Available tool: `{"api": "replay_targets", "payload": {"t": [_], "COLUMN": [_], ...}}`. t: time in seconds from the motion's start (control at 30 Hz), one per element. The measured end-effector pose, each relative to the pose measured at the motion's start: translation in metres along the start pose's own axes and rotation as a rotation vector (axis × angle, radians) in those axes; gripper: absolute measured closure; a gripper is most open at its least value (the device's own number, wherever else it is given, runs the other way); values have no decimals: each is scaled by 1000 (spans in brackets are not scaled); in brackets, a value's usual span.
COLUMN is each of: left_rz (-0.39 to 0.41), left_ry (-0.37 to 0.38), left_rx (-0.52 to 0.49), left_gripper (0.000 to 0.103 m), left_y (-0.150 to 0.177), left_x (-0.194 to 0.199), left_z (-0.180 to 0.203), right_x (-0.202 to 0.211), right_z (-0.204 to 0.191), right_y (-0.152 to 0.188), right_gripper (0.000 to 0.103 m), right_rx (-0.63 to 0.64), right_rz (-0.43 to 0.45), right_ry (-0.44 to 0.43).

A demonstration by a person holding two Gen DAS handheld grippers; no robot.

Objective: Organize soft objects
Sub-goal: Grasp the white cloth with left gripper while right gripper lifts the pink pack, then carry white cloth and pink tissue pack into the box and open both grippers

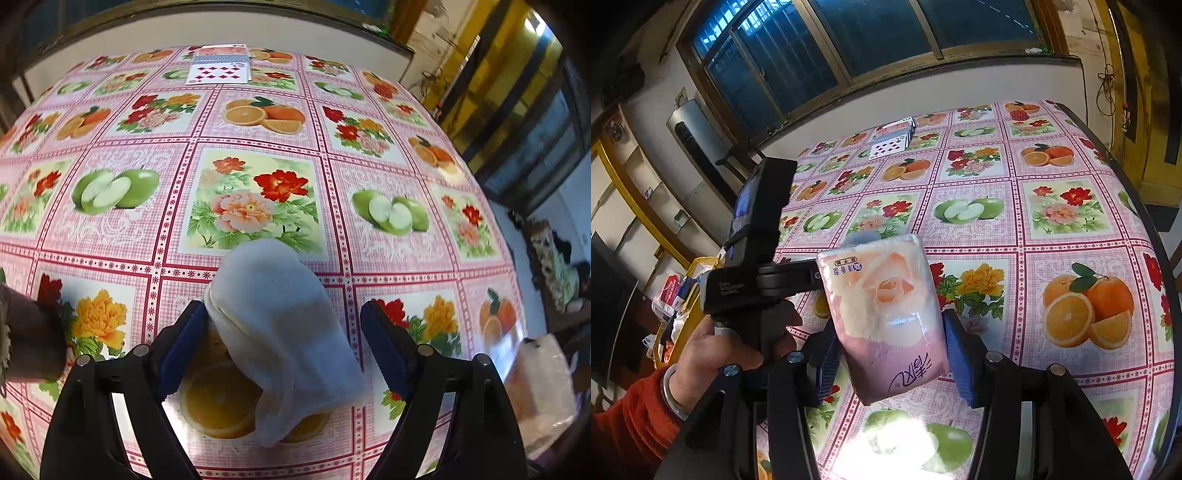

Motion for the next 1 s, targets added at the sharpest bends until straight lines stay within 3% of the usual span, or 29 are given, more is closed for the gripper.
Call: {"api": "replay_targets", "payload": {"t": [0.07, 0.13, 0.17, 0.33, 0.57, 0.77, 1.0], "left_rz": [19, 30, 20, 6, 73, 187, 262], "left_ry": [-91, -71, -62, -24, -23, -142, -275], "left_rx": [-66, -80, -79, -69, -61, -42, 44], "left_gripper": [49, 86, 91, 95, 95, 94, 94], "left_y": [4, 7, 8, 28, 79, 117, 147], "left_x": [2, 6, 7, 18, 65, 111, 147], "left_z": [0, -3, -7, -22, -63, -128, -217], "right_x": [3, 5, 6, 10, 12, -1, -36], "right_z": [-4, -6, -7, -18, -65, -121, -199], "right_y": [1, 3, 4, 12, 31, 47, 64], "right_gripper": [50, 50, 50, 50, 50, 50, 50], "right_rx": [-5, -7, -13, -29, 1, 43, 105], "right_rz": [9, 16, 15, 16, -2, -35, -92], "right_ry": [-8, -9, -14, -43, -90, -157, -251]}}
Point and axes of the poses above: each gripper's, at about its wrist camera, not at the fingertips, and x roughly against the way its jaws point, z to its right, y to its underside, the point moved 7 cm from there along -x, roughly the way its jaws point, and after that the axes turned 9 degrees about -y, right-handed, at the moved point
